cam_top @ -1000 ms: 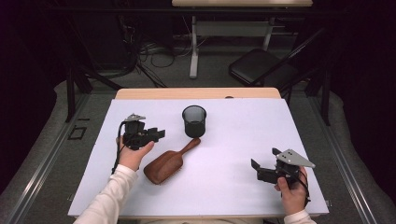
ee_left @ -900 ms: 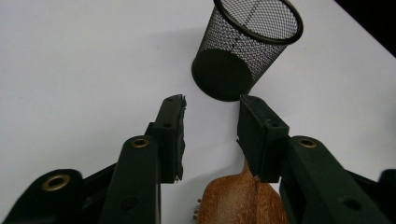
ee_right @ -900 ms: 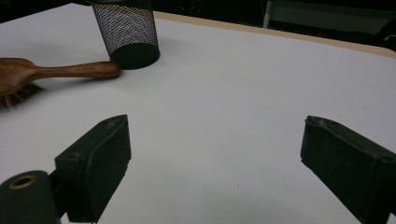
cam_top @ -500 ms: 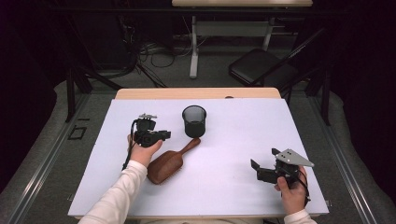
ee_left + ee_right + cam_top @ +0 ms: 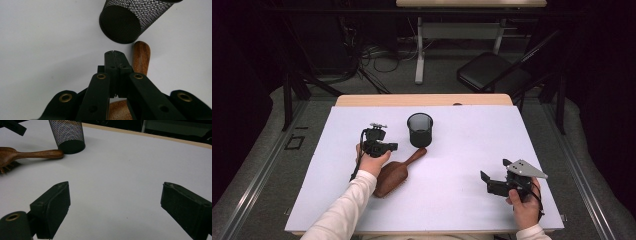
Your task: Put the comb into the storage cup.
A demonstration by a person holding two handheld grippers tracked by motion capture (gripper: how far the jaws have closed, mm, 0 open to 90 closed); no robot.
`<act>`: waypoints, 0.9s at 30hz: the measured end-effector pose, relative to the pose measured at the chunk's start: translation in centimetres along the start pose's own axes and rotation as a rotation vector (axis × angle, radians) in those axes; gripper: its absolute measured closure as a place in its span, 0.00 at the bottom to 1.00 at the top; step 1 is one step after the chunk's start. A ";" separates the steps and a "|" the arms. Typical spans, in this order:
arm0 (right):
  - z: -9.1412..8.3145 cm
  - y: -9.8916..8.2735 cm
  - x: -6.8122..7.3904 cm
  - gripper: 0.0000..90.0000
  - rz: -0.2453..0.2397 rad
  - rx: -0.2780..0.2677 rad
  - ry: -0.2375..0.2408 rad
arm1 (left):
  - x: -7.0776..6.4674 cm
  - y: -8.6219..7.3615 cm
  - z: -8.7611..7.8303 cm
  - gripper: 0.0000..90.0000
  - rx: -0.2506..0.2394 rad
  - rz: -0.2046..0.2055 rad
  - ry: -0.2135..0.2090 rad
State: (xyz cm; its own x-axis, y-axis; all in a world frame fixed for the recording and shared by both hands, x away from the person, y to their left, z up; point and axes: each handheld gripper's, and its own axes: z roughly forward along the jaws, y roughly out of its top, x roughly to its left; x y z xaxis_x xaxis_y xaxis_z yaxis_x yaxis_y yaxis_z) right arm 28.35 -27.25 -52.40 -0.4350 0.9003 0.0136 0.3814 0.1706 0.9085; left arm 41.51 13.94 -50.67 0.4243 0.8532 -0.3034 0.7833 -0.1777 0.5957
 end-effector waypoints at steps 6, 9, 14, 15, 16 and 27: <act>0.0 0.0 -0.1 0.10 -0.001 0.006 -0.001 | -0.6 0.2 0.8 1.00 0.029 -0.011 0.004; 0.0 0.0 -0.1 0.10 -0.002 0.008 -0.001 | -1.1 0.4 1.2 1.00 0.036 -0.005 0.007; 0.0 0.0 -0.1 0.10 -0.005 0.007 -0.001 | -1.9 0.7 1.9 1.00 0.050 0.004 0.017; 0.0 0.0 -0.1 0.10 -0.004 0.007 -0.001 | -2.0 0.7 2.0 1.00 0.053 0.004 0.020; 0.0 0.0 -0.1 0.10 -0.005 0.007 0.000 | -2.1 0.7 2.1 1.00 0.056 0.003 0.020; 0.0 0.0 -0.1 0.11 -0.005 0.009 0.004 | -3.6 1.1 4.0 1.00 0.105 0.013 0.058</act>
State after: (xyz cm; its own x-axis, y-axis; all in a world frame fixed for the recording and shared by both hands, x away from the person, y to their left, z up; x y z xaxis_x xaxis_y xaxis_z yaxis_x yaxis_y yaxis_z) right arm 28.41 -27.38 -52.44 -0.4402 0.8978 0.0106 0.3865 0.1788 0.9048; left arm 42.60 8.70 -51.90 0.4100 0.8769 -0.2510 0.8225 -0.2365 0.5172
